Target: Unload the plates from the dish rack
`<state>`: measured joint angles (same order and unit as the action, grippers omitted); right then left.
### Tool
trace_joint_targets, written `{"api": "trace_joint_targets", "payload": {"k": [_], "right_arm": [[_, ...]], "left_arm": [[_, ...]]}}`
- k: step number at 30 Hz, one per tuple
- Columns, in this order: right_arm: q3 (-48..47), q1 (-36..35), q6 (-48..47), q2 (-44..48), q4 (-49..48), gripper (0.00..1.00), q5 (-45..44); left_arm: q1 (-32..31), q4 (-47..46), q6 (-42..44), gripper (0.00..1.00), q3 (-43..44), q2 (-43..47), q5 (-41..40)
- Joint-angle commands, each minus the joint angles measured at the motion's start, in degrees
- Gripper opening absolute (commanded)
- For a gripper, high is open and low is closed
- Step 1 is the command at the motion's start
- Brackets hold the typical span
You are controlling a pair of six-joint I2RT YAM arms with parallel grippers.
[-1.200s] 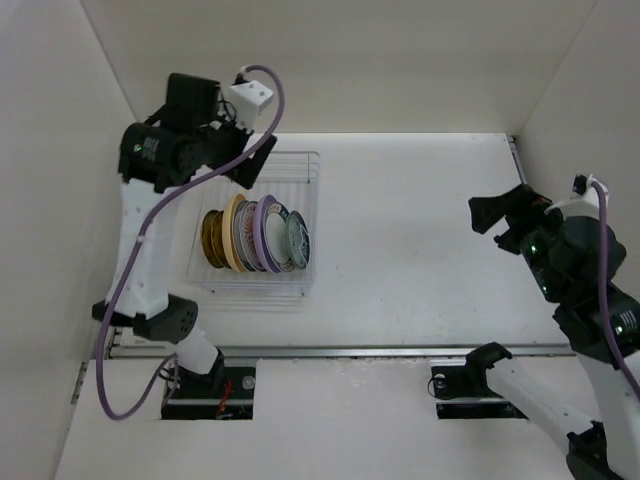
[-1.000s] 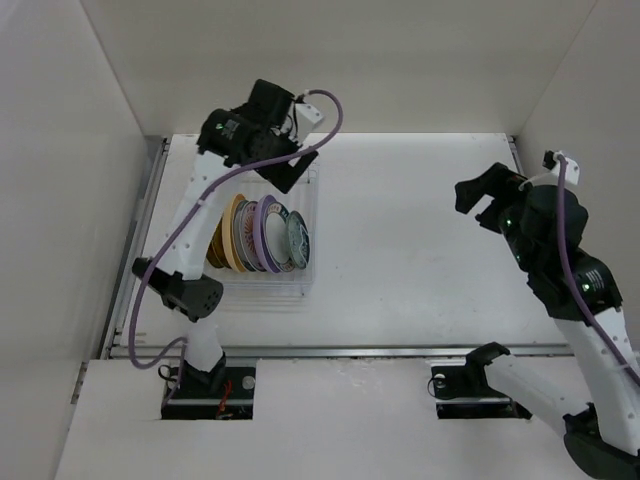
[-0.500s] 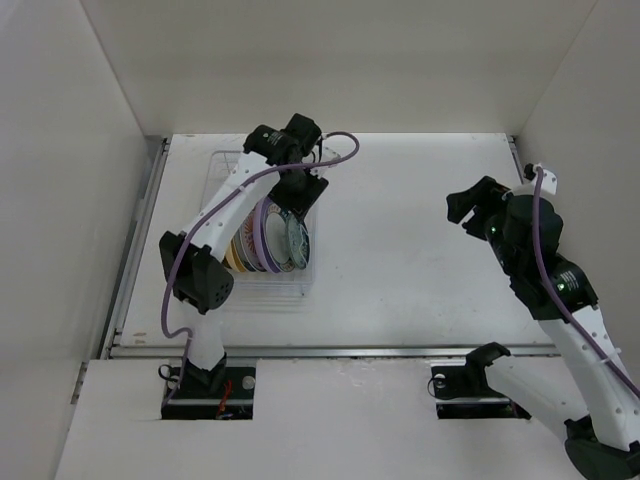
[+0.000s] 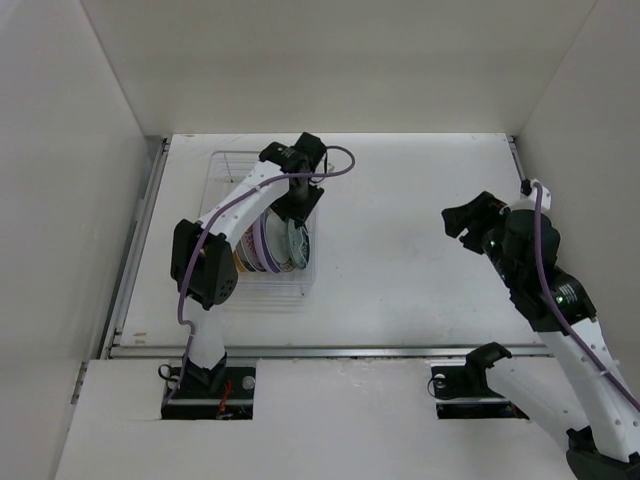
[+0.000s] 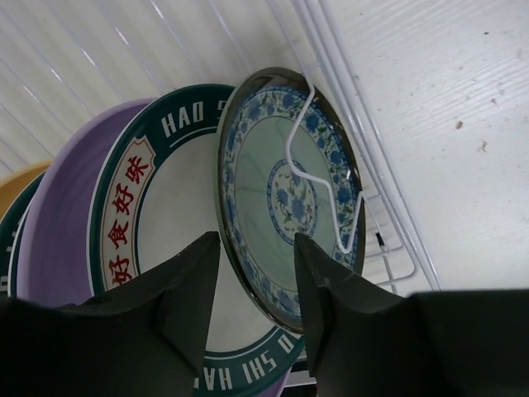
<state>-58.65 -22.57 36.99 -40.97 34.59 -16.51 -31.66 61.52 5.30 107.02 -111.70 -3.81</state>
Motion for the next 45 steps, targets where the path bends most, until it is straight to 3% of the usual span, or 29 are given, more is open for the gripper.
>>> {"api": "trace_joint_targets", "payload": {"k": [1, 4, 7, 12, 17, 21, 24, 25, 28, 37, 44, 45], "right_arm": [[0.0, -0.4, 0.8, -0.2, -1.4, 0.68, 1.7], [-0.5, -0.4, 0.8, -0.8, -1.9, 0.68, 1.7], [-0.5, -0.4, 0.2, -2.0, -2.5, 0.68, 1.7], [-1.6, -0.4, -0.4, -3.1, -3.0, 0.68, 2.3], [-2.6, -0.4, -1.0, -3.2, -3.0, 0.68, 3.3], [-2.6, -0.4, -4.7, -3.7, -6.3, 0.69, 9.5], [-0.7, -0.4, -6.3, -5.4, -12.0, 0.79, 21.1], [0.2, -0.4, -7.0, -6.3, -13.5, 1.0, 24.4], [0.8, -0.4, -7.5, -10.6, -19.8, 1.0, 35.4], [-1.7, -1.4, -10.2, -25.2, -31.4, 1.0, 41.4], [-2.2, -1.4, -10.2, -32.1, -33.4, 0.73, 48.5], [-1.1, -1.4, -9.0, -32.2, -34.5, 0.57, 49.1]], "left_arm": [[0.2, -1.0, -1.9, 0.37, -1.0, 0.6, -4.3], [0.2, 0.1, -1.9, 0.23, -1.6, 0.6, -4.3], [0.2, 2.5, -2.4, 0.0, 0.3, 0.6, -3.6], [0.2, 6.2, -1.9, 0.0, 12.2, 0.1, -4.4], [0.2, 5.5, -3.8, 0.0, 13.7, 4.2, -7.1], [0.2, 4.4, -3.8, 0.0, 17.2, 6.0, -8.5], [0.2, 3.6, -3.8, 0.0, 20.8, 8.6, -8.5], [0.2, 2.0, -2.9, 0.0, 20.8, 9.3, -7.7], [0.2, -0.3, -1.8, 0.0, 20.8, 12.2, -5.4], [0.8, 0.6, -1.5, 0.0, 16.2, 11.8, 25.4], [1.4, 0.6, -1.5, 0.0, 14.4, 11.2, 33.9], [1.9, 0.6, -1.5, 0.0, 14.4, 11.2, 34.4]]}}
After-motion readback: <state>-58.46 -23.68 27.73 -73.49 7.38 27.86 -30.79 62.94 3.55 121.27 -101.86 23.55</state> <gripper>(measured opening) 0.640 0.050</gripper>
